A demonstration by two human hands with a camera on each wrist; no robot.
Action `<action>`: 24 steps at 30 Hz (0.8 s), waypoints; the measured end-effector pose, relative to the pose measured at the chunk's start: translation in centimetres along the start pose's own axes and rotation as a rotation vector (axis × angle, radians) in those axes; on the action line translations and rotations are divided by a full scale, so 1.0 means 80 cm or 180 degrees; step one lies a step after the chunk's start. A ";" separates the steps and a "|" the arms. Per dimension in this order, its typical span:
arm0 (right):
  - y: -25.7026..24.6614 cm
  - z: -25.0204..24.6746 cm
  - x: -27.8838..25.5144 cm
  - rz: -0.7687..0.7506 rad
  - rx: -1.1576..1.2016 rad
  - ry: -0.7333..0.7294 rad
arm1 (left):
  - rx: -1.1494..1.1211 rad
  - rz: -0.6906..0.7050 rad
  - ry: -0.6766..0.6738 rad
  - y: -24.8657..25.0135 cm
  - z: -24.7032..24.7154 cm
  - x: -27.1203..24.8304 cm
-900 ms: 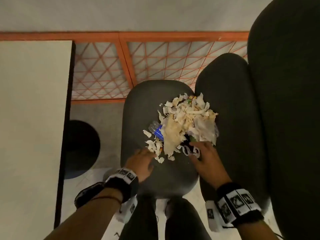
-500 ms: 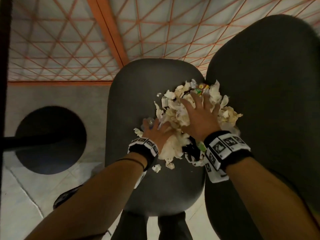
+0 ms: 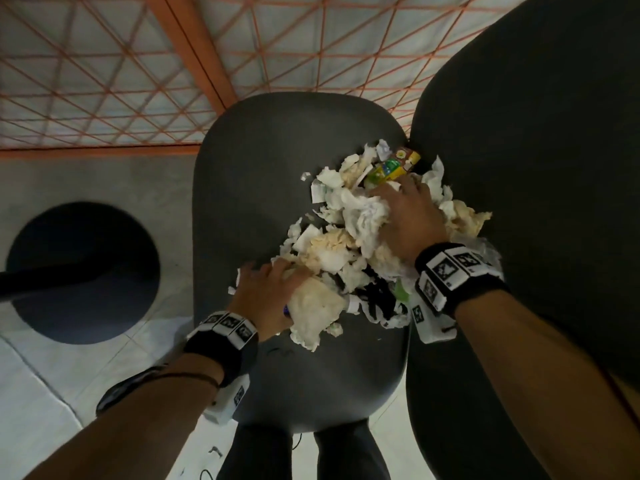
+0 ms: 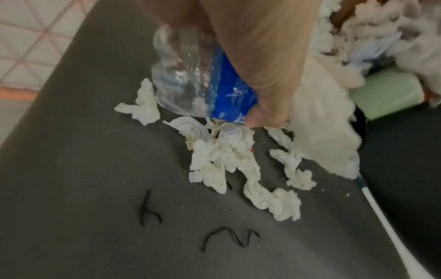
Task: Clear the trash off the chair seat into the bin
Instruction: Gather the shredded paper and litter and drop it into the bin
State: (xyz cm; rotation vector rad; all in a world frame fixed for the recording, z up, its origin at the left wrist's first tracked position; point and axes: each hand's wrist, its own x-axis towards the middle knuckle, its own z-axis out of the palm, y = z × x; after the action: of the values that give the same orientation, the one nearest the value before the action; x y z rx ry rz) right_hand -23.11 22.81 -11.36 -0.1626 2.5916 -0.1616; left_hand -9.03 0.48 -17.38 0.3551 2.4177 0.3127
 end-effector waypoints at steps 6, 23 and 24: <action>0.013 -0.038 -0.021 0.0331 0.1271 0.0659 | -0.1746 -0.0398 0.0331 0.003 -0.007 -0.047; -0.013 -0.037 -0.128 0.0737 0.2613 -0.0040 | 0.0279 0.0657 -0.0159 0.017 -0.028 0.041; -0.014 -0.021 -0.133 0.0710 0.2468 -0.0127 | 0.0372 0.0682 -0.0267 0.015 -0.028 0.052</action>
State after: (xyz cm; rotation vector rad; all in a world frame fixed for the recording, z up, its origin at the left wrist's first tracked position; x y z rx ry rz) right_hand -14.82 23.38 -4.41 0.3949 2.2948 -1.0310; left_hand -13.36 2.71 -17.78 0.6692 2.3242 0.2454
